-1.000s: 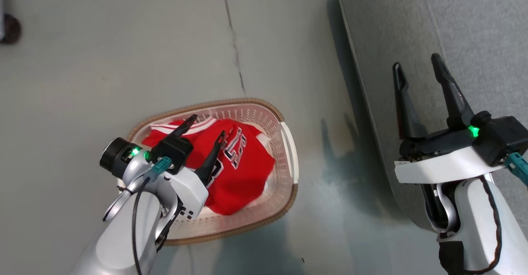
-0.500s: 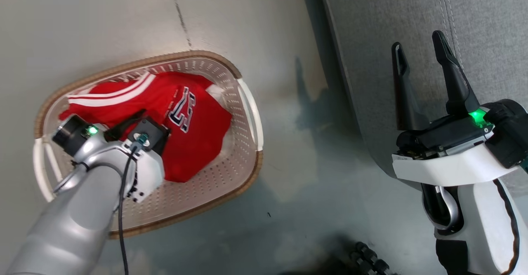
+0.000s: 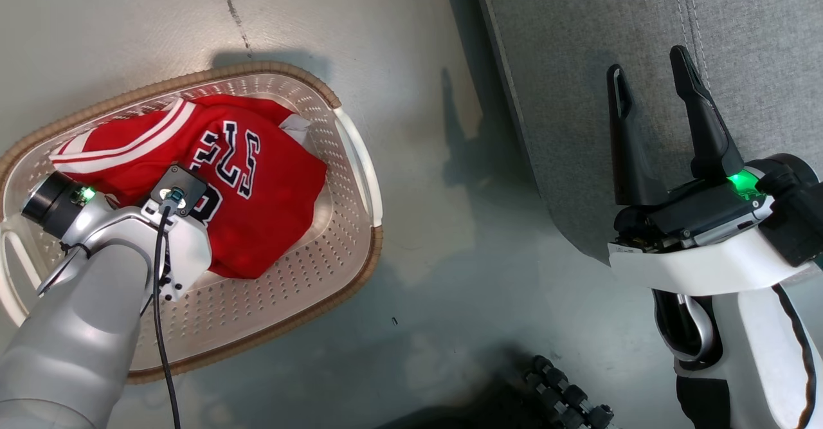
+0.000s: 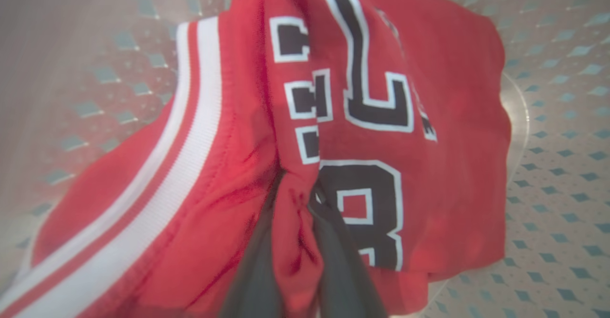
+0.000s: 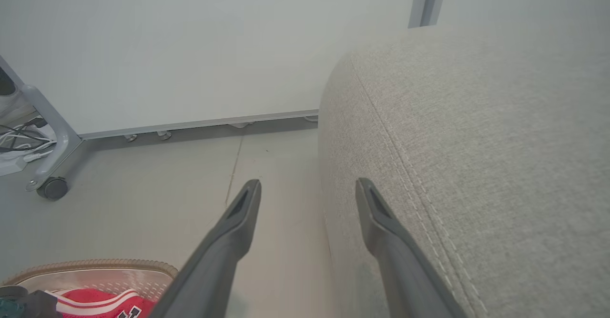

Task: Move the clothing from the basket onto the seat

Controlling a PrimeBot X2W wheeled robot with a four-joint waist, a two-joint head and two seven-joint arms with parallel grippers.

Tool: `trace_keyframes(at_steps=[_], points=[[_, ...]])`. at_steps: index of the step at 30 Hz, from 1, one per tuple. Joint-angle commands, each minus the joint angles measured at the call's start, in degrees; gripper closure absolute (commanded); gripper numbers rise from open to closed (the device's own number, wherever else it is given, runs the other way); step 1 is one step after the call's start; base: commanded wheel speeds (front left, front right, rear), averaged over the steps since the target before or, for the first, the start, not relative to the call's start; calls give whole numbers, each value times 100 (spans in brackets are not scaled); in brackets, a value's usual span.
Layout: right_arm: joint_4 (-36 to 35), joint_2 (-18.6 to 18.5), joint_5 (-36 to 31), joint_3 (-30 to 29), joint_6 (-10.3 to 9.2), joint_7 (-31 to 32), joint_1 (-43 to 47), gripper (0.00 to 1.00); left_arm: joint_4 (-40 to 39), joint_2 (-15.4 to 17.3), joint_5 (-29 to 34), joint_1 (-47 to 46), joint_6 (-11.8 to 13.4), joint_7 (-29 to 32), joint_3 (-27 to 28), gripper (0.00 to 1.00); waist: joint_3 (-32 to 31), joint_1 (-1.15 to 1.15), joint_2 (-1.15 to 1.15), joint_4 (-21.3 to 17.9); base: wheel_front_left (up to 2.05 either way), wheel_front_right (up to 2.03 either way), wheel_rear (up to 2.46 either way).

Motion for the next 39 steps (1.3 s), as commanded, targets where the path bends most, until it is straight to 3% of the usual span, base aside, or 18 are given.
trace_keyframes(at_steps=[1,11,23,39], points=[[-4,-21,-11,-10,13,-8,28,0,81,-9,-73,-130,-6,-149,26,100,-41,0,0,45,0,0,0],[122,-22,-210,-67,13,-8,-20,0,-290,-321,-736,54,-272,-597,401,100,-441,0,0,446,0,0,0],[621,-27,-556,-236,12,-9,110,0,-2956,-455,-1425,1408,-385,-616,953,100,-1629,0,0,1251,0,0,0],[1181,-29,-680,-339,12,181,575,0,-4894,-543,-1795,2717,-411,-618,1647,100,-3207,0,0,1796,0,0,0]])
